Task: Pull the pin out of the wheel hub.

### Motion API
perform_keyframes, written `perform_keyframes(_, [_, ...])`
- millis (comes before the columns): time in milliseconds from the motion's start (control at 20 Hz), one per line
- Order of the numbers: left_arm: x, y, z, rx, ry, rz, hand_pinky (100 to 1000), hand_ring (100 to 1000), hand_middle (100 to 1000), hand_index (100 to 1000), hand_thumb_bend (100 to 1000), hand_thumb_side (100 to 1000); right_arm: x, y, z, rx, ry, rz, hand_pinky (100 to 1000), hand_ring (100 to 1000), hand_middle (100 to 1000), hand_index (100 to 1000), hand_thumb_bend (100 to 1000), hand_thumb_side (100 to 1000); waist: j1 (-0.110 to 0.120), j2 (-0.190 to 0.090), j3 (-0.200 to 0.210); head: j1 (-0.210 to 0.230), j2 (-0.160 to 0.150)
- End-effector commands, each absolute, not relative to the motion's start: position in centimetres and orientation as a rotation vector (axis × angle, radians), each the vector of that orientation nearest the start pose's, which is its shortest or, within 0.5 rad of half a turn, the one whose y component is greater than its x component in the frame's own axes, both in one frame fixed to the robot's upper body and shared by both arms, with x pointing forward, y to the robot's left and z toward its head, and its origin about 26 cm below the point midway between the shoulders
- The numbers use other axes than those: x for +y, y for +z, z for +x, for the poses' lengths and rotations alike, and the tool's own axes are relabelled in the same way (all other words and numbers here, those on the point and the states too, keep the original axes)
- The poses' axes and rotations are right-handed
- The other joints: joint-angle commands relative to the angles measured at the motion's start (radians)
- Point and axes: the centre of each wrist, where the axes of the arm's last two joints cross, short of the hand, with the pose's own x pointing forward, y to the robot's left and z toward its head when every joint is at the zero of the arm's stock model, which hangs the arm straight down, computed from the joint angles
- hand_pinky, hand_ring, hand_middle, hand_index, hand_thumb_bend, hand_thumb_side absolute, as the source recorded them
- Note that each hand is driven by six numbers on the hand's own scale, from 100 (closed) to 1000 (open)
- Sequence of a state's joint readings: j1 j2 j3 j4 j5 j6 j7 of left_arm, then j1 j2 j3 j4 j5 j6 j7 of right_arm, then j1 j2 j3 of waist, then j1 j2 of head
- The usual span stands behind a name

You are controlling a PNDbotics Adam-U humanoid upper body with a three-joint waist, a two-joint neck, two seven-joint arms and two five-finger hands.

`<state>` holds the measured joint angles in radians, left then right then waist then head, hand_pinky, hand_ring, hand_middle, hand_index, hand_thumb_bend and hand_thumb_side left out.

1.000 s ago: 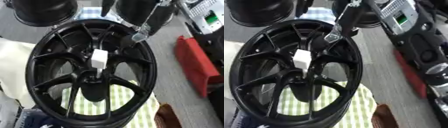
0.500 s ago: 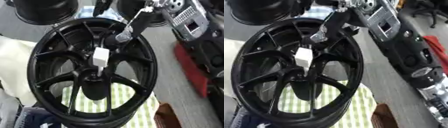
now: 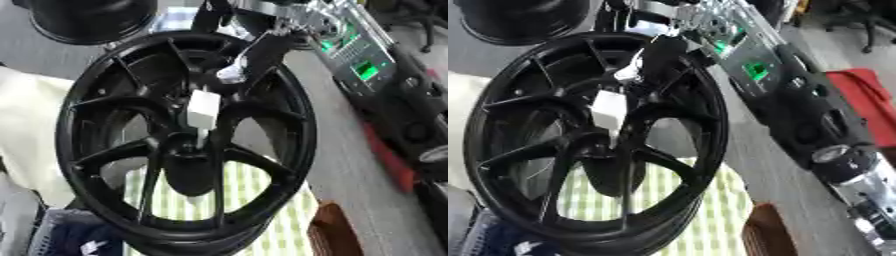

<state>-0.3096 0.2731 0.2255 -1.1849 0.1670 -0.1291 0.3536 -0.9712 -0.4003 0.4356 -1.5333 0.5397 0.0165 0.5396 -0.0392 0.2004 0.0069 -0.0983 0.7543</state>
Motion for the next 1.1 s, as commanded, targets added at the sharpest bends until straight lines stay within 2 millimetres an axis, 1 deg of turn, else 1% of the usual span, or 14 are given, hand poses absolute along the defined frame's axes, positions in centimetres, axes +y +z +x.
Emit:
perform_keyframes(50, [36.9,2.0,35.1,-1.660,0.404,0.484,694,629,526,726,460,605,-12.4,29.1,37.8,-1.866,1.742,-0.601,738,727,660,776,557,446,0.004,-0.025,0.001,0.003,0.008])
perform_keyframes(200, [36.9,2.0,35.1,-1.661,0.403,0.482,694,629,526,726,460,605,-12.2,28.7,37.5,-1.848,1.759,-0.610,738,728,659,778,554,446,0.004,-0.024,0.003,0.000,0.014])
perform_keyframes(450, [36.9,2.1,35.1,-1.661,0.402,0.483,694,629,526,726,458,606,-12.0,28.1,37.4,-1.831,1.769,-0.610,735,727,656,778,552,449,0.001,-0.024,0.003,0.003,0.016])
perform_keyframes(700, [37.1,2.0,35.0,-1.657,0.401,0.491,695,630,527,726,454,607,-12.1,27.9,36.9,-1.835,1.745,-0.574,724,719,641,775,556,448,-0.005,-0.029,-0.002,0.009,0.016])
perform_keyframes(850, [37.2,2.0,35.0,-1.655,0.402,0.493,695,630,527,726,452,607,-12.4,28.3,36.6,-1.854,1.701,-0.560,721,717,637,773,552,439,-0.007,-0.031,-0.004,0.010,0.016])
perform_keyframes(1100, [37.5,1.9,34.8,-1.650,0.400,0.503,695,631,527,726,449,609,-12.5,27.9,36.0,-1.840,1.689,-0.558,716,711,596,763,542,440,-0.013,-0.034,-0.009,0.011,0.016])
